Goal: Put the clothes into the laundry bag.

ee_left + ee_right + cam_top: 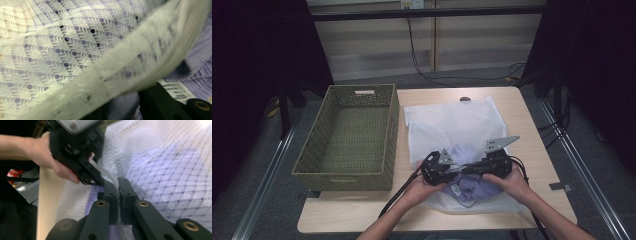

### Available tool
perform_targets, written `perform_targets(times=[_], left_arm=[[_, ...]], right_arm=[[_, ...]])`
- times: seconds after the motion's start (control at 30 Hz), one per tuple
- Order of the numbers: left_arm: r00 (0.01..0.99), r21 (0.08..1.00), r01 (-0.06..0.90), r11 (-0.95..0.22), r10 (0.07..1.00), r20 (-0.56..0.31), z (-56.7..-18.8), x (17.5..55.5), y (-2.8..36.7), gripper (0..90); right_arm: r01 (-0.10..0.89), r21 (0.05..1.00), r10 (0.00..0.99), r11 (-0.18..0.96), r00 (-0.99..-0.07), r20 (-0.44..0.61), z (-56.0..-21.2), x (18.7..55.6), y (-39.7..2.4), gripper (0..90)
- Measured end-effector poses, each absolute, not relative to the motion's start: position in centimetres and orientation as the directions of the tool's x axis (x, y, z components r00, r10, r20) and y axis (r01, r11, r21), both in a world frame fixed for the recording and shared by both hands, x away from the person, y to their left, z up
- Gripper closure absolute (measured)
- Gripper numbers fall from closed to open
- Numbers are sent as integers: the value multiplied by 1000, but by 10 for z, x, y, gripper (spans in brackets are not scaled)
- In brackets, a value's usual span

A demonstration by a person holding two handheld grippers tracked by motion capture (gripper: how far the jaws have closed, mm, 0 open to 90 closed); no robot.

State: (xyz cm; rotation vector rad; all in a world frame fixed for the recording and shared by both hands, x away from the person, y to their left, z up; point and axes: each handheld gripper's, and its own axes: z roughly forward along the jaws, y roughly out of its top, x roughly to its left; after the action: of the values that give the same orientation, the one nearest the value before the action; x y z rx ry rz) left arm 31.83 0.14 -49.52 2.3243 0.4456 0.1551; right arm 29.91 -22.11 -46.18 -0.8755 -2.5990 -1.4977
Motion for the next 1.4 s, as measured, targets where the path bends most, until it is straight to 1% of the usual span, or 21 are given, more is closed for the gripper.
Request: perform_targets(times=[0.03,0.1,0.13,0.2,0.23,0.27,0.4,0.63,0.67,0.7,0.73,0.83,0.93,0.97,1.0,1.03,1.07,1.13,1.23,1.27,1.4], left_arm=[[931,703,273,-657,365,-21,-495,318,1,769],[935,693,276,-666,354,-32,-494,319,3,720],[931,705,290,-647,361,-52,-495,318,3,716],[930,708,294,-642,364,-55,-495,317,2,710],[932,702,287,-651,359,-48,-495,316,3,683],[932,707,291,-645,357,-58,-494,315,2,618],[932,701,294,-649,359,-58,-487,311,6,482],[922,709,310,-633,382,-63,-477,295,25,374],[918,725,307,-616,393,-55,-474,287,34,356],[911,736,323,-594,405,-73,-473,284,39,342],[906,752,332,-570,414,-86,-471,280,45,346],[906,764,324,-558,415,-81,-467,271,60,369],[916,772,312,-554,390,-91,-467,265,68,476],[925,767,312,-561,364,-111,-468,259,71,505],[925,767,312,-561,364,-111,-468,259,71,554],[932,768,304,-563,342,-118,-471,255,71,554],[934,759,305,-575,335,-122,-473,250,70,570],[950,741,284,-608,281,-133,-478,243,63,604],[960,741,265,-617,245,-139,-480,240,55,613],[969,731,240,-639,209,-135,-482,239,49,614],[977,727,204,-656,177,-115,-486,233,36,598]], right_arm=[[474,789,461,391,-843,278,-464,300,-220,871],[479,780,471,401,-839,273,-468,301,-219,870],[473,780,473,409,-841,262,-469,301,-217,871],[472,778,474,415,-842,258,-470,301,-217,870],[472,777,473,415,-842,259,-470,301,-216,870],[472,774,476,422,-842,254,-471,301,-216,870],[479,773,482,416,-837,259,-472,303,-218,868],[482,774,490,409,-832,259,-472,305,-219,860],[482,776,489,407,-832,261,-471,305,-218,858],[483,775,491,409,-832,259,-471,305,-218,856],[481,775,490,410,-833,257,-471,305,-218,855],[480,776,490,409,-833,257,-470,306,-218,853],[483,777,493,404,-830,260,-470,306,-219,848],[484,777,493,403,-830,261,-470,306,-219,847],[484,777,493,403,-830,261,-470,306,-219,847],[484,777,493,402,-830,262,-470,306,-219,846],[484,777,493,402,-830,263,-470,306,-219,845],[482,779,490,401,-831,262,-469,306,-219,842],[479,781,488,402,-833,260,-469,306,-219,842],[478,780,487,403,-834,259,-469,305,-219,842],[478,781,487,403,-834,260,-470,305,-219,837]])
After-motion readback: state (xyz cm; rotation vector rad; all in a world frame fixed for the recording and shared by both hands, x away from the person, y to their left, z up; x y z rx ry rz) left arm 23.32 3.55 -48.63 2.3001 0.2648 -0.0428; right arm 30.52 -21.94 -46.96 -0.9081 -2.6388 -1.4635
